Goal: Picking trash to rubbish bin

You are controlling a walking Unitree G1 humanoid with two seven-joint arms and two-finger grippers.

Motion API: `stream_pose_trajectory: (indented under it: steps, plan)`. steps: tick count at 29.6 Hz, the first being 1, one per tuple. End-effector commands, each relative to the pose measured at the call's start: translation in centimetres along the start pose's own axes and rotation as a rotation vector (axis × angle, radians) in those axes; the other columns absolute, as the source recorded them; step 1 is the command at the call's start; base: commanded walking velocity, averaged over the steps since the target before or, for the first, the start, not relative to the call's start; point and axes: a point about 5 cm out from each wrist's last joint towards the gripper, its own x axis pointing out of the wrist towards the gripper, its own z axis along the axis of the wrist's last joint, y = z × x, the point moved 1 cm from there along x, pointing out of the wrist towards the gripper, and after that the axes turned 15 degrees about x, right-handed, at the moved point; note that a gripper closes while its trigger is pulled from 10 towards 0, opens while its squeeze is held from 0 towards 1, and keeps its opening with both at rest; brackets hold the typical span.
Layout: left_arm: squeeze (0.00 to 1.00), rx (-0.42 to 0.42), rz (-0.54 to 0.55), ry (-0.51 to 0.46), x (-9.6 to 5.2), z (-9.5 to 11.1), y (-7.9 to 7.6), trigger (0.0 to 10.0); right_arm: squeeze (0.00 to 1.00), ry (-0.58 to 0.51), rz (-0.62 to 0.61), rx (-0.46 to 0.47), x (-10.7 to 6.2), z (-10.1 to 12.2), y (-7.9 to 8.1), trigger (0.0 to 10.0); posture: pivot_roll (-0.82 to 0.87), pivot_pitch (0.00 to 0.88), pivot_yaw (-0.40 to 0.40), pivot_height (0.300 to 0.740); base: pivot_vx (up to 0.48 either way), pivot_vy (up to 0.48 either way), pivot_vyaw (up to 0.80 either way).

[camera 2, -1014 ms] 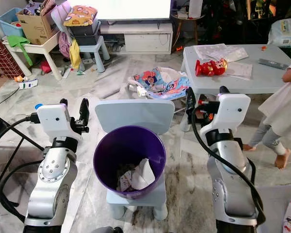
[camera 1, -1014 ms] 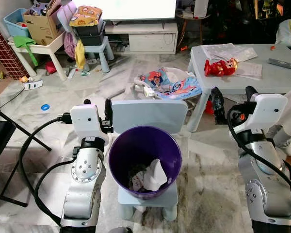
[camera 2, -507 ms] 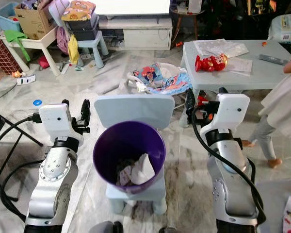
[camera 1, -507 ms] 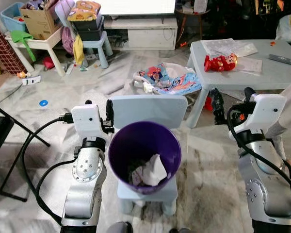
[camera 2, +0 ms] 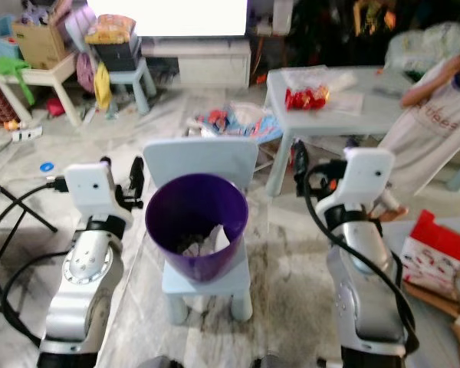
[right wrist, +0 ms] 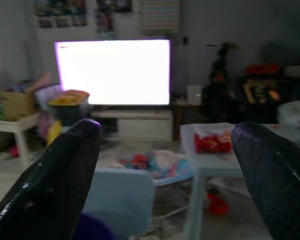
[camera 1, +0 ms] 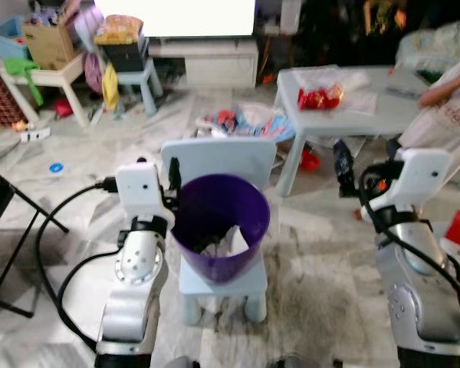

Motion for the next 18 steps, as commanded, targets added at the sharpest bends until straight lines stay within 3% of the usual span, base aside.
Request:
stream_pose_trajectory:
  steps: [1,11,18]
  plan:
    - [0.00,-0.010,-0.023,0.005,-0.04,0.00,-0.45,10.0,0.00,0.011,-0.018,0.001,-0.29,-0.17,-0.49,10.0,0.04,0.086,0.010,0.740,-0.259,0.000,0.00]
    - [0.00,-0.013,-0.026,0.007,-0.01,-0.04,-0.48,10.0,0.00,0.014,-0.020,-0.001,-0.30,-0.19,-0.55,10.0,0.04,0.088,0.010,0.740,-0.253,0.000,0.00]
    - [0.00,-0.014,-0.030,0.005,-0.03,-0.05,-0.57,10.0,0.00,0.017,-0.021,-0.003,-0.34,-0.19,-0.60,10.0,0.04,0.090,0.010,0.740,0.000,0.000,0.00]
